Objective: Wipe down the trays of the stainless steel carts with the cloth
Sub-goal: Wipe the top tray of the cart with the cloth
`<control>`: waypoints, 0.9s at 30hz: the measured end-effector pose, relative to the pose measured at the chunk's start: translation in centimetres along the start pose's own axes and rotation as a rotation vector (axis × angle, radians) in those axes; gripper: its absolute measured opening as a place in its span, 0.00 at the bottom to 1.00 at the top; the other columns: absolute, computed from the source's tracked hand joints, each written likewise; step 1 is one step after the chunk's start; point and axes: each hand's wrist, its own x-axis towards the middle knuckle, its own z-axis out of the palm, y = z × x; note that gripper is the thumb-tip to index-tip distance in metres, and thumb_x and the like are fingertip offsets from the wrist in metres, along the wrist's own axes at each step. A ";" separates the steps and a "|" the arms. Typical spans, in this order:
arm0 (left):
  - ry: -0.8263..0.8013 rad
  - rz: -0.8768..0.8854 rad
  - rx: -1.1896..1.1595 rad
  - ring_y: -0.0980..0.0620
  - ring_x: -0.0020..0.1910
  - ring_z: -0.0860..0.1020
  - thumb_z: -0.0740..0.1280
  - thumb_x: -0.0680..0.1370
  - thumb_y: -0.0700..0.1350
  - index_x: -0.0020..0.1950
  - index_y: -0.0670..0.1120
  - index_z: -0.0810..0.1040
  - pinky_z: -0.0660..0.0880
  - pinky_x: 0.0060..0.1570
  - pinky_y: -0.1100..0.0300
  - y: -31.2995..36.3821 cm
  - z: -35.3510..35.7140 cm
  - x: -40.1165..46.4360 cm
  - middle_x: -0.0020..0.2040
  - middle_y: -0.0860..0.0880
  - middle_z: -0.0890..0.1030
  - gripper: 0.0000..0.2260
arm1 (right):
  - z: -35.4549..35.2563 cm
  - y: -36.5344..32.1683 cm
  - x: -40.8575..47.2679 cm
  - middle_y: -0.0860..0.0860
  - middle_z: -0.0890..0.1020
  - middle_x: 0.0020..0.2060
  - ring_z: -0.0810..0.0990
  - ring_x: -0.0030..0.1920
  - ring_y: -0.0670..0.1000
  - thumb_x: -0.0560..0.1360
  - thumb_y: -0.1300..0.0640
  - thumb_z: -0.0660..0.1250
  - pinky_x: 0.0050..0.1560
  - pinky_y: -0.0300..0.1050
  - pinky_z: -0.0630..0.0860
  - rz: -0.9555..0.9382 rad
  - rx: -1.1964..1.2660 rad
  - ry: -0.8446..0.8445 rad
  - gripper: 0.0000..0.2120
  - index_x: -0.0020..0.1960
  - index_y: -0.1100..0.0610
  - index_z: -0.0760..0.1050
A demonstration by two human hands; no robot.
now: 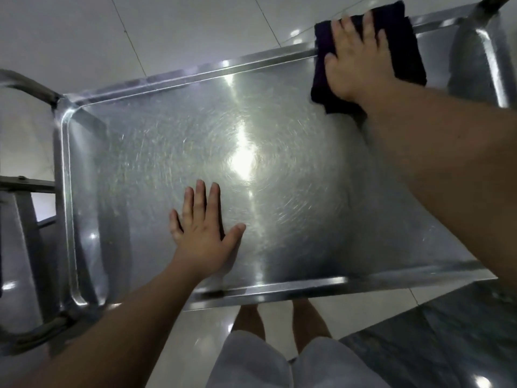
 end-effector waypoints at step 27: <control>-0.004 0.015 0.018 0.53 0.76 0.20 0.50 0.82 0.69 0.74 0.61 0.20 0.28 0.76 0.37 0.2 -0.3 -0.6 0.78 0.54 0.21 0.40 | 3.1 -9.8 -6.3 0.45 0.50 0.83 0.46 0.83 0.55 0.85 0.44 0.46 0.81 0.57 0.44 -0.252 -0.023 -0.037 0.29 0.84 0.47 0.47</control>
